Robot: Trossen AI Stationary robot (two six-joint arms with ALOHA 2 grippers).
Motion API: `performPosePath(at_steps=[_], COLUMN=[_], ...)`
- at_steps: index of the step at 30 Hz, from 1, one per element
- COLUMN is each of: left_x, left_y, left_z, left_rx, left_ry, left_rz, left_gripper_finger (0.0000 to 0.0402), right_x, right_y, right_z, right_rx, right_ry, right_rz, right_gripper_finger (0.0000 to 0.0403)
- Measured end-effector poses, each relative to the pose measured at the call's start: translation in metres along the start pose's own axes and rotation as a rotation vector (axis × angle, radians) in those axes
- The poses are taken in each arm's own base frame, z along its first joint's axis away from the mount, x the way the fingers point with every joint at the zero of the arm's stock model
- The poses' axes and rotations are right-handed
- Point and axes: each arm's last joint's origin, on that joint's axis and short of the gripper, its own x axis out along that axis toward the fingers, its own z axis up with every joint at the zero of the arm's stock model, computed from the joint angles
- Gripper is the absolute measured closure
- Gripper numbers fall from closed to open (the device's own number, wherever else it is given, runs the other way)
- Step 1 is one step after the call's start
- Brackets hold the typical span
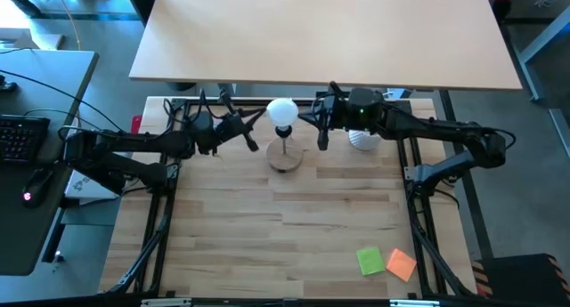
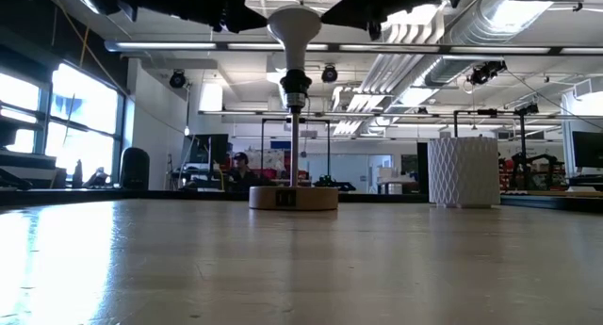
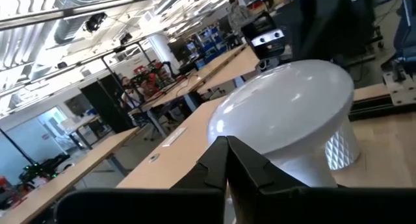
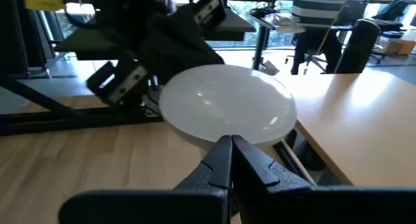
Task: Screw lightbulb
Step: Insert the lightbulb into the lamp
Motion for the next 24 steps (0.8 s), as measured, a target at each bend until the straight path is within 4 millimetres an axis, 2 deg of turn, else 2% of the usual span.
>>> performPosePath(at_steps=[8,16,21,24], left_x=[0.002,0.007,0.005,-0.003], left_y=[0.005,0.001,0.001,0.006], left_z=[-0.003,-0.003,-0.004,0.003], left_rx=[-0.021,-0.019,0.048,0.068], left_ry=[-0.019,-0.057,0.004,-0.001], left_rz=[-0.027,-0.043,0.023,0.073], left_gripper_finger=[0.0402,0.0402,0.0401,0.0402], right_x=[0.001,0.001,-0.002,-0.008], right_y=[0.01,0.018,0.02,0.017], right_z=[0.002,0.006,0.007,0.01], right_rx=[-0.008,-0.016,-0.034,-0.033], right_ry=[-0.018,-0.051,-0.044,-0.051], right_rz=[0.033,0.052,0.071,0.015], right_gripper_finger=[0.0402,0.0402,0.0402,0.0402])
